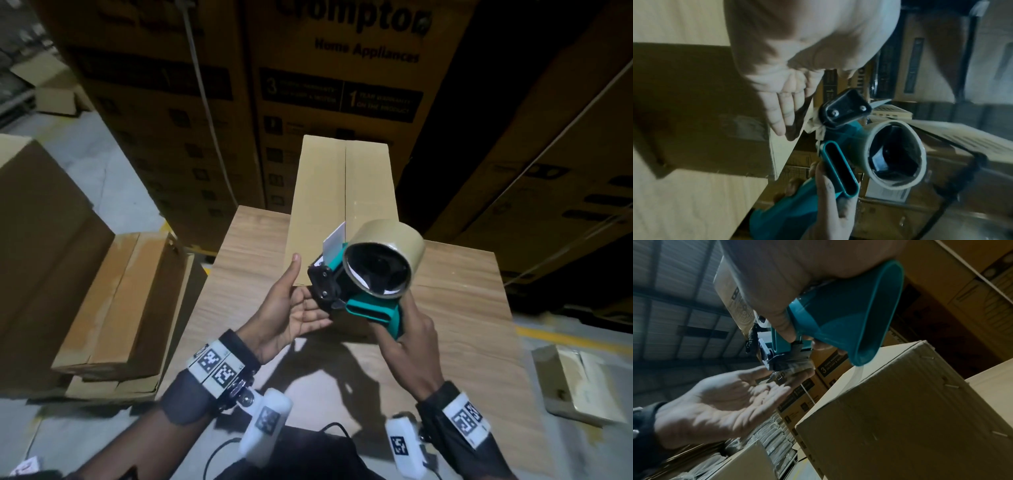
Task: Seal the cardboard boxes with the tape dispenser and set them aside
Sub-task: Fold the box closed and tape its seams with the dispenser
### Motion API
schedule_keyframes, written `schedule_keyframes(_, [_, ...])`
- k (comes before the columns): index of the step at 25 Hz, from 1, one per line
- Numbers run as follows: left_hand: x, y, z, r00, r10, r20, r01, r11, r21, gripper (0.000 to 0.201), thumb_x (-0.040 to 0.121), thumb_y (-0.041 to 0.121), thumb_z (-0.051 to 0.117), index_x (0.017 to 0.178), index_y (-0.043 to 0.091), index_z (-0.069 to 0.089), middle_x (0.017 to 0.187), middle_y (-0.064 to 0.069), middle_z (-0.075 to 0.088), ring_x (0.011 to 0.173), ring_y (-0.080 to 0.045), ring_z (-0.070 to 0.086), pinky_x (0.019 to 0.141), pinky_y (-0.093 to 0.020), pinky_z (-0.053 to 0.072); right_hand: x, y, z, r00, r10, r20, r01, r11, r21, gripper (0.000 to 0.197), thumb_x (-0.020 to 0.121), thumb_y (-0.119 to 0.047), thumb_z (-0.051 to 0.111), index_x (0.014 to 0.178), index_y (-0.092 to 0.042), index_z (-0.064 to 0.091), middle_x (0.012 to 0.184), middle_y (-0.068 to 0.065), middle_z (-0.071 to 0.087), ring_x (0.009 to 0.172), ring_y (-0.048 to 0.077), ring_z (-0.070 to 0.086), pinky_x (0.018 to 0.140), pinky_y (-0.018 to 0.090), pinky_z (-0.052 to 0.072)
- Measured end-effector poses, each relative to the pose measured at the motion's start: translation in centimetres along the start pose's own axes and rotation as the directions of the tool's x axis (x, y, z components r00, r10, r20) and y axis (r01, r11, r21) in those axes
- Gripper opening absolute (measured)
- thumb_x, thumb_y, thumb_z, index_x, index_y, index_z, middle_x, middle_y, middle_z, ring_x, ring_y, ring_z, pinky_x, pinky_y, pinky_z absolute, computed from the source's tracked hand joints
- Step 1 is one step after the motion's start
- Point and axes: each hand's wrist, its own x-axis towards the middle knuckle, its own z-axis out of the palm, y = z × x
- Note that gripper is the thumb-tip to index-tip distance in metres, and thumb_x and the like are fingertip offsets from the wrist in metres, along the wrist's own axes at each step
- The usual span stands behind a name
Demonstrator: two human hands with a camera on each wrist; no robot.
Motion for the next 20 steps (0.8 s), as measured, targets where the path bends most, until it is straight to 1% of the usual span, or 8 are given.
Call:
schedule_keyframes(3, [1.0,-0.9,-0.7,0.996,-0.081,-0.041,0.074,0.987,-0.144,0.058,0.093,0.052,0.060,0.116,-0.001,0.066,0.104,-0.024,0.075,0.087,-0.029,0.076,0.088,-0.044,0.061,0.0,-0.3,0.6,1.000,-0.017,0.018,0.017,1.000,0.011,0.050,0.085,-0.040,0.063,0.132,-0.031,0.050,0.096,-0.015,0.067,0.083,0.007,0.066,0.065,0.041,0.059])
schedule_keyframes(6, [1.3,-1.4,-1.2,0.993,-0.083,-0.087,0.067,0.981,-0.181,0.030,0.099,0.025,0.060,0.107,-0.002,0.069,0.089,-0.024,0.076,0.070,-0.025,0.076,0.072,-0.035,0.063,-0.4,-0.2,0.7,0.999,-0.016,0.033,0.015,1.000,0.012,0.051,0.086,-0.044,0.062,0.134,-0.036,0.048,0.099,-0.020,0.066,0.086,0.003,0.067,0.067,0.036,0.060])
schedule_keyframes(9, [1.7,-2.0,-2.0,0.982,-0.104,-0.158,0.068,0.973,-0.223,0.020,0.100,0.007,0.058,0.110,-0.009,0.065,0.085,-0.027,0.074,0.058,-0.022,0.074,0.053,-0.028,0.062,-1.1,0.1,0.6,0.999,0.009,0.039,-0.012,0.997,0.080,0.049,0.086,-0.043,0.065,0.132,-0.033,0.052,0.097,-0.016,0.070,0.083,0.008,0.069,0.065,0.038,0.059])
schedule_keyframes(11, [1.9,-2.5,-2.6,0.979,-0.112,-0.167,0.073,0.972,-0.224,0.021,0.101,-0.002,0.053,0.115,-0.014,0.061,0.085,-0.031,0.072,0.056,-0.022,0.074,0.049,-0.027,0.060,-1.3,0.2,0.4,0.999,0.018,0.034,-0.022,0.990,0.143,0.047,0.086,-0.043,0.067,0.130,-0.027,0.056,0.095,-0.015,0.070,0.078,0.012,0.069,0.061,0.039,0.057])
schedule_keyframes(13, [1.9,-3.0,-3.0,0.979,-0.111,-0.169,0.071,0.972,-0.225,0.022,0.101,-0.004,0.051,0.119,-0.013,0.061,0.083,-0.032,0.072,0.055,-0.022,0.074,0.048,-0.027,0.060,-1.4,0.3,0.2,0.998,0.022,0.055,-0.032,0.983,0.179,0.045,0.087,-0.043,0.067,0.128,-0.030,0.056,0.092,-0.014,0.070,0.071,0.016,0.067,0.055,0.041,0.056])
schedule_keyframes(15, [1.9,-3.0,-3.2,0.980,-0.090,-0.178,0.050,0.975,-0.216,0.021,0.102,-0.002,0.052,0.118,-0.008,0.064,0.083,-0.030,0.073,0.054,-0.020,0.073,0.048,-0.027,0.060,-1.4,0.4,0.0,0.995,0.028,0.099,-0.047,0.979,0.200,0.045,0.086,-0.043,0.067,0.128,-0.036,0.054,0.094,-0.014,0.070,0.071,0.017,0.067,0.052,0.040,0.056])
schedule_keyframes(18, [2.1,-3.0,-3.9,0.971,0.016,-0.237,-0.053,0.987,-0.149,0.020,0.101,0.001,0.056,0.115,-0.003,0.068,0.078,-0.025,0.072,0.049,-0.015,0.069,0.049,-0.024,0.060,-1.0,0.7,-0.5,0.981,0.035,0.189,-0.075,0.975,0.209,0.050,0.085,-0.044,0.067,0.133,-0.042,0.053,0.099,-0.017,0.071,0.078,0.017,0.068,0.056,0.036,0.055])
schedule_keyframes(20, [2.4,-3.3,-4.1,0.950,0.124,-0.285,-0.138,0.990,-0.029,0.018,0.099,0.003,0.061,0.112,-0.003,0.072,0.074,-0.021,0.072,0.046,-0.013,0.064,0.048,-0.021,0.058,-0.3,1.0,-0.8,0.964,0.028,0.265,-0.089,0.971,0.220,0.050,0.084,-0.042,0.068,0.131,-0.047,0.055,0.105,-0.018,0.072,0.089,0.015,0.070,0.067,0.037,0.058])
